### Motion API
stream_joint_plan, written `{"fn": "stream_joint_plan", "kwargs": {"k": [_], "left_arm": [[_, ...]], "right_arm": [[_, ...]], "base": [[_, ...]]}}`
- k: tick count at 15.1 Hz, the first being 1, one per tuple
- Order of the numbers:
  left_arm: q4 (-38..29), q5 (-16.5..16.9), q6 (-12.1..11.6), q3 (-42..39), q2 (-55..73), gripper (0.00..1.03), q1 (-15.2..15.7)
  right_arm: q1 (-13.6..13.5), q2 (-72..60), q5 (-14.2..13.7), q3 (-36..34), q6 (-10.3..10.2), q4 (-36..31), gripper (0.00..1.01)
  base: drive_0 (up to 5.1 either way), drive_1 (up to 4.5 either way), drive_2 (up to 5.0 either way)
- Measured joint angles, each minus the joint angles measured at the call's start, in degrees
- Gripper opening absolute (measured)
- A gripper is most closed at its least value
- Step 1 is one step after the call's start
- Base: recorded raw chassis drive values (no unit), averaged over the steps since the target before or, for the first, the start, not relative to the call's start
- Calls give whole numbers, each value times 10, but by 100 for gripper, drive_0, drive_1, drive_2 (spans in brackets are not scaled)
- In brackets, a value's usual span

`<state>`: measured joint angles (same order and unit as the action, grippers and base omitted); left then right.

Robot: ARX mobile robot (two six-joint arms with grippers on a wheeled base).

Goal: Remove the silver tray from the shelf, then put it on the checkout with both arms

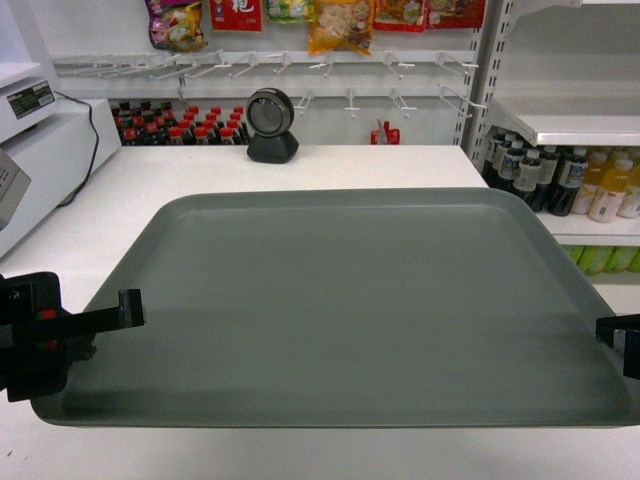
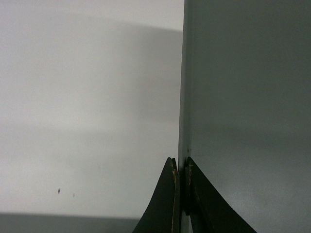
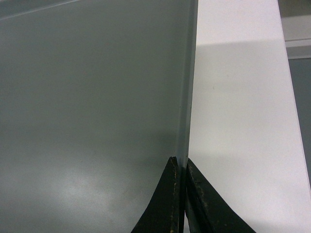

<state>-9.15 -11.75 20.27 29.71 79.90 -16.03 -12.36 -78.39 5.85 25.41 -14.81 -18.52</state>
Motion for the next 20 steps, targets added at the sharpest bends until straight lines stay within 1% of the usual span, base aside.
{"fn": "stream_joint_plan", "kwargs": {"k": [4, 5, 6, 7, 9, 10, 11, 12, 13, 14, 15, 16, 17, 18, 19, 20], "left_arm": [[-3, 0, 0, 0, 2, 3, 0], [28, -27, 9, 8, 3, 3, -8], [29, -71, 18, 54, 31, 3, 0], [11, -54, 17, 81, 52, 3, 19], [-19, -15, -17, 151, 128, 3, 59], [-24, 12, -33, 185, 176, 3, 75], [-25, 34, -45, 222, 227, 3, 88], [-30, 54, -51, 268, 286, 3, 98], [-30, 72, -52, 318, 351, 3, 105], [-24, 67, -52, 351, 396, 3, 107], [-16, 63, -54, 368, 424, 3, 106], [-7, 59, -55, 377, 445, 3, 104], [-5, 54, -56, 386, 457, 3, 101], [-1, 53, -57, 397, 461, 3, 101], [5, 48, -53, 404, 467, 10, 101], [5, 49, -39, 404, 471, 25, 100]], "right_arm": [[0, -2, 0, 0, 0, -2, 2], [0, -2, 3, 0, 0, 0, 2], [4, -41, 53, -2, 8, -108, 2], [4, -66, 65, 24, 7, -113, 2], [-1, -141, 67, 100, 11, -112, 3], [-1, -187, 68, 143, 11, -102, 3], [-4, -236, 67, 185, 11, -95, 3], [-4, -292, 63, 236, 11, -85, 3], [-5, -358, 60, 301, 15, -66, 3], [-12, -408, 48, 351, 25, -47, 3], [-15, -440, 37, 377, 35, -35, 3], [-16, -470, 24, 394, 43, -26, 3], [-20, -497, 5, 404, 55, -29, 3], [-25, -508, -10, 408, 61, -34, 3], [-27, -510, -18, 410, 74, -40, 8], [-36, -510, -16, 410, 89, -47, 23]], "base": [[6, 420, -407], [6, 420, -407], [6, 420, -407], [6, 420, -407], [6, 420, -407], [6, 420, -407], [6, 420, -407], [6, 420, -407], [6, 420, -407], [6, 420, -407], [6, 420, -407], [6, 420, -407], [6, 420, -407], [6, 420, -407], [6, 420, -407], [6, 420, -407]]}}
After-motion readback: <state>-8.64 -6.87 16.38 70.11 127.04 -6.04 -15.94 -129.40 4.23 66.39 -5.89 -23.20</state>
